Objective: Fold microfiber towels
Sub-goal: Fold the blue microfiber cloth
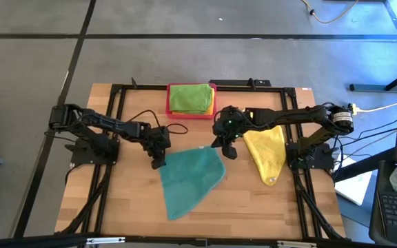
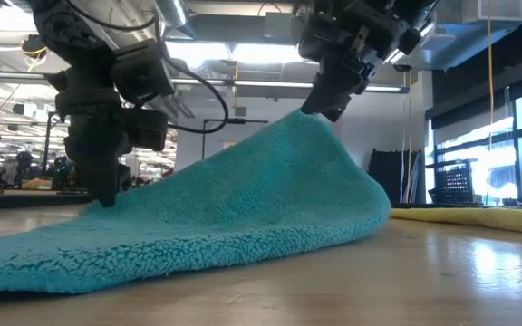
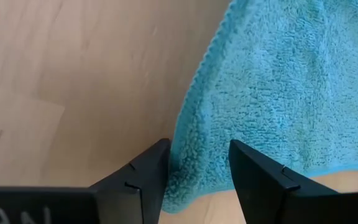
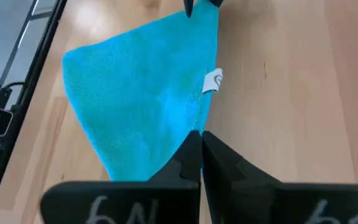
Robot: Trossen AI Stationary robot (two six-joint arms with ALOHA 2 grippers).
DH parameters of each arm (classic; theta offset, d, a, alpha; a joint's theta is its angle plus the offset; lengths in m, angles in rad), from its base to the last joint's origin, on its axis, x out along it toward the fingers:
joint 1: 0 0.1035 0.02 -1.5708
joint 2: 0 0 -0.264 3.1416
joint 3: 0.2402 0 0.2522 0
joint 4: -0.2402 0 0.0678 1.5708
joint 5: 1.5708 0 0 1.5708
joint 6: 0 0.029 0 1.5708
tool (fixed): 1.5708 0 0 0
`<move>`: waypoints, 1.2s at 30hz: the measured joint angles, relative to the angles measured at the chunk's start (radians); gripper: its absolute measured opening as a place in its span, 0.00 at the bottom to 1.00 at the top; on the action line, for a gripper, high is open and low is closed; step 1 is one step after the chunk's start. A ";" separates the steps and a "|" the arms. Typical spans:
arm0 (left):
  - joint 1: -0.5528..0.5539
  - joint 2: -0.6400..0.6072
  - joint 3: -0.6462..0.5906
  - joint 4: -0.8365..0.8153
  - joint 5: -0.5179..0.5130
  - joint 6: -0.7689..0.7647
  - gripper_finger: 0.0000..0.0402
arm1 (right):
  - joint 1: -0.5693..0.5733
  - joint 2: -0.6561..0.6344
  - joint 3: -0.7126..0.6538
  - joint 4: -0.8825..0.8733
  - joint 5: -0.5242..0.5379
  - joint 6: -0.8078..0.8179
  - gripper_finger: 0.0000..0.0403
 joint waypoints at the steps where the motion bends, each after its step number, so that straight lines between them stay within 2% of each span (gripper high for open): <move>1: -0.001 0.000 0.002 -0.002 -0.005 -0.007 0.41 | 0.000 0.000 0.000 -0.009 0.000 -0.001 0.01; 9: -0.003 0.000 0.019 -0.037 -0.025 -0.017 0.41 | 0.000 0.000 0.000 -0.049 0.000 -0.007 0.01; 14: -0.003 -0.001 0.023 -0.113 -0.032 -0.068 0.36 | 0.000 0.000 0.000 -0.107 0.014 -0.027 0.01; 21: -0.003 -0.031 0.029 -0.164 -0.045 -0.177 0.23 | 0.000 0.000 0.000 -0.117 0.014 -0.027 0.01; 29: -0.003 -0.052 0.060 -0.144 -0.066 -0.197 0.02 | 0.000 0.000 0.000 -0.114 0.015 -0.026 0.01; 31: -0.003 -0.052 0.061 -0.130 -0.063 -0.188 0.02 | 0.000 0.000 0.000 -0.113 0.015 -0.026 0.01; 36: 0.015 -0.060 0.093 -0.095 -0.069 -0.070 0.10 | 0.000 0.000 0.000 -0.113 0.007 -0.026 0.01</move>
